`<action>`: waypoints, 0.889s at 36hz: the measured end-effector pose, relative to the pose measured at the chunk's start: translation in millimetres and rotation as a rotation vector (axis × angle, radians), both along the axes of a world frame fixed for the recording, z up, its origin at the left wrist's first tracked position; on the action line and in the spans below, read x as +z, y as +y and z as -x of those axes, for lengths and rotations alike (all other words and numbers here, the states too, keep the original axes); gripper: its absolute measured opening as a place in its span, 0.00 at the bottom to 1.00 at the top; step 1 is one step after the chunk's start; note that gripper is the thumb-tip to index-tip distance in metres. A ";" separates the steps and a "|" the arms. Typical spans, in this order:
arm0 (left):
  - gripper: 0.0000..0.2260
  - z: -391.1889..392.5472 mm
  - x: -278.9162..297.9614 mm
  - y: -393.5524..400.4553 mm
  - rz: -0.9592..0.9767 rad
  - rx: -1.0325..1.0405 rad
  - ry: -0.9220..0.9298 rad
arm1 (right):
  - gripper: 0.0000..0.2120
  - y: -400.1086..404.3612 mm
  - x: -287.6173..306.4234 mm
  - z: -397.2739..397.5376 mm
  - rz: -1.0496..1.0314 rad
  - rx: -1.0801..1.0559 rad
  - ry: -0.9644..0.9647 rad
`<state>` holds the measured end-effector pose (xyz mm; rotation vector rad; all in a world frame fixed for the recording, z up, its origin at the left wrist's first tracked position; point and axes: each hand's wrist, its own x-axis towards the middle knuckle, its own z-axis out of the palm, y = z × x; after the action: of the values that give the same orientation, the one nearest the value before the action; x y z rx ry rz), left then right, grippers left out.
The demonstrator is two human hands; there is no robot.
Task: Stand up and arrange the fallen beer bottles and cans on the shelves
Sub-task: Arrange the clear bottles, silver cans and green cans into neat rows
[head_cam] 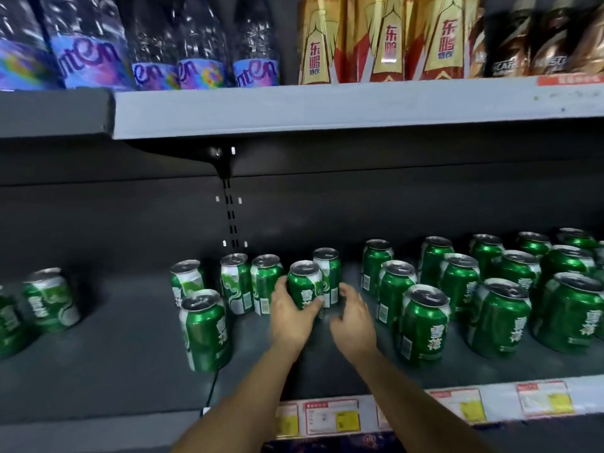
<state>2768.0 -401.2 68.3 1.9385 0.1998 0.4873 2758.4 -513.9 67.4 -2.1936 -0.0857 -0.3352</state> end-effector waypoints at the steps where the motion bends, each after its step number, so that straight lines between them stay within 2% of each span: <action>1: 0.38 -5.4 -0.7 0.2 -0.004 -0.008 0.006 | 0.28 1.5 1.1 -4.8 -0.045 -0.031 0.023; 6: 0.37 -24.0 -8.2 -2.0 0.056 -0.049 0.008 | 0.16 8.8 0.3 -10.4 -0.104 -0.021 0.043; 9: 0.32 -26.4 -7.7 -1.3 0.088 -0.028 -0.001 | 0.14 13.7 -5.2 -14.5 -0.066 -0.001 0.004; 12: 0.32 -24.9 -6.5 0.2 0.134 0.003 0.000 | 0.15 15.2 -7.0 -20.5 -0.071 -0.051 0.013; 18: 0.34 -8.9 -8.6 3.4 0.206 0.095 -0.012 | 0.27 13.0 -0.4 -29.8 0.037 -0.169 -0.032; 24: 0.34 5.5 -6.2 6.1 0.141 0.192 -0.054 | 0.38 9.6 7.5 -44.0 0.048 -0.165 0.019; 28: 0.36 7.7 -4.1 9.2 0.120 0.217 -0.044 | 0.43 9.9 2.7 -56.1 0.009 -0.130 0.096; 32: 0.36 9.6 -2.6 4.4 0.063 0.235 -0.056 | 0.42 13.0 -3.5 -68.3 -0.044 -0.105 0.161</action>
<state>2758.4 -396.7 65.7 1.8464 0.4052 0.6812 2826.7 -500.9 63.9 -2.1775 0.1253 -0.2156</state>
